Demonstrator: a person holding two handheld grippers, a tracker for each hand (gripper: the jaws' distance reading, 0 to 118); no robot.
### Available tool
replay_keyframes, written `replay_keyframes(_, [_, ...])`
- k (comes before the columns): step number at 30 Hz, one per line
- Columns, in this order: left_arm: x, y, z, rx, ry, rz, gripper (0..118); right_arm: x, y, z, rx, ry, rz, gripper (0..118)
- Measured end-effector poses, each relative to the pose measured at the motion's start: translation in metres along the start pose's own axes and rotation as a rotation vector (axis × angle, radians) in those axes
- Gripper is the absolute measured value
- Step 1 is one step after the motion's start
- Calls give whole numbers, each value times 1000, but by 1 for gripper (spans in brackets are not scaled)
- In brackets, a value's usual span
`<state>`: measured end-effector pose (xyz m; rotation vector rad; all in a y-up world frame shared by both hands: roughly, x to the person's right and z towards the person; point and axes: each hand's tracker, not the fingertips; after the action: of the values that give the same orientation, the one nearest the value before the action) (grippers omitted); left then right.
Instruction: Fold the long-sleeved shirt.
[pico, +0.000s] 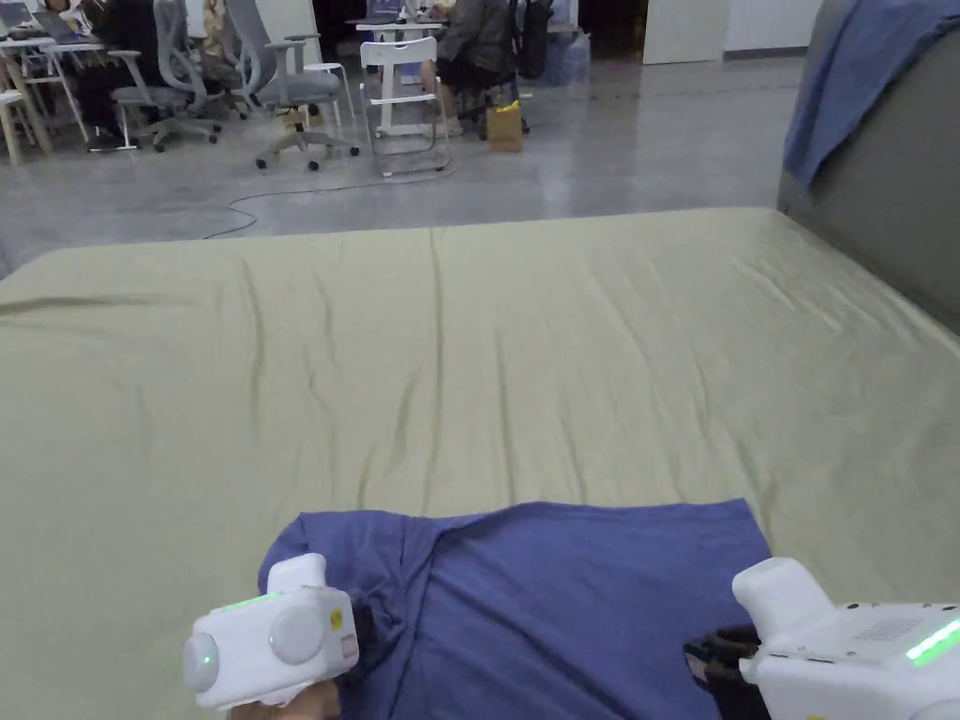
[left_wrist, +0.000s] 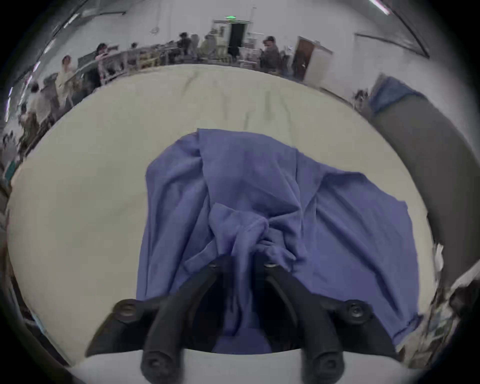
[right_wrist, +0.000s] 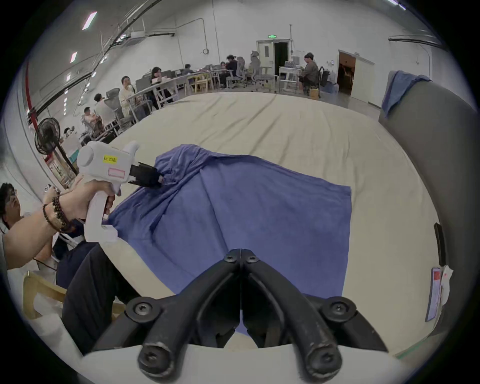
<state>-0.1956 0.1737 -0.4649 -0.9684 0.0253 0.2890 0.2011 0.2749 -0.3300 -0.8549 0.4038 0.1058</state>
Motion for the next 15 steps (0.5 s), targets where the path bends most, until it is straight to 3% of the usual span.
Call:
replay_keyframes(1, [-5,6,8,0,-27,20,35,-1,-1,2,2,2,-7,0])
replay_keyframes(3, [-9,13,34,17,-113,30,99,-2,-2,8,10,-12,-13,0])
replay_keyframes(4, [-11,15,46,28,-118,12,117,-3,-2,10,16,-20,-11,0])
replay_keyframes(9, [-7,24,104,144,-104,-159,117,2,4,14,42,-51,-33,0])
replay_keyframes(10, [-6,27,108,141,-96,-180,108,3,6,14,47,-54,-36,0])
replay_keyframes(11, [-3,27,112,174,-74,-201,60,5,7,13,50,-56,-37,0])
replay_keyframes(12, [0,33,112,205,-50,-227,3,7,9,11,51,-58,-38,0])
replay_keyframes(15, [5,62,91,176,-2,-289,0,15,16,1,45,-56,-55,0])
